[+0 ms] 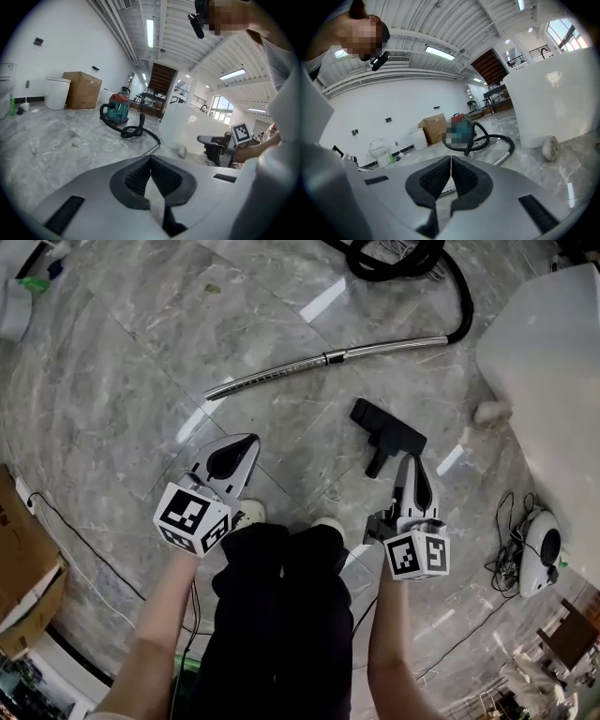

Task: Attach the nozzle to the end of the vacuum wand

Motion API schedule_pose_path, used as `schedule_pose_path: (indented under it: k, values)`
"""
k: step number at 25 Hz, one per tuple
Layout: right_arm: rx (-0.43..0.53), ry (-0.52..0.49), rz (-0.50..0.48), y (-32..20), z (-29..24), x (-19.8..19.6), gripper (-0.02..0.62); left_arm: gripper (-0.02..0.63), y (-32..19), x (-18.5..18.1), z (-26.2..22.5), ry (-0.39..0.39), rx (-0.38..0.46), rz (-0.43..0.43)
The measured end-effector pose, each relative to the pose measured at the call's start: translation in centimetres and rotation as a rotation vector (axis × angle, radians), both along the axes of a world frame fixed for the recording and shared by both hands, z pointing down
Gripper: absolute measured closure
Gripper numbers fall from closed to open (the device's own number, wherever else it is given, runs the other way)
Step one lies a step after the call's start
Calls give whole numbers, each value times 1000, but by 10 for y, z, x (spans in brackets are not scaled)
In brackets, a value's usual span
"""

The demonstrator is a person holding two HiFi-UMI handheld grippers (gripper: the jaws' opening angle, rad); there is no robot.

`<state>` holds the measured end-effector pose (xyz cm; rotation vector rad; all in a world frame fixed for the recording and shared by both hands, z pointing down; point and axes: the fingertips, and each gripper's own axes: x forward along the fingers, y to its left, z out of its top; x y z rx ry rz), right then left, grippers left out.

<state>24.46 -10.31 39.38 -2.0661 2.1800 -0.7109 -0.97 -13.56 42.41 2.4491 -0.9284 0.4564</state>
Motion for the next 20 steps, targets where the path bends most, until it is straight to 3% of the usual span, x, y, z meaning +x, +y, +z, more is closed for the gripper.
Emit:
schedule_pose_path:
  k: [5, 10, 15, 20]
  values:
    - [8, -45, -67, -18, 92, -28, 578, 598, -11, -8, 98, 67, -32, -34]
    - [53, -83, -209, -37, 155, -72, 578, 598, -22, 4, 178, 95, -20, 12]
    - [105, -137, -277, -50, 181, -100, 578, 598, -27, 23, 208, 168, -9, 57]
    - [56, -171, -267, -45, 194, -98, 578, 598, -22, 35, 214, 197, -38, 70]
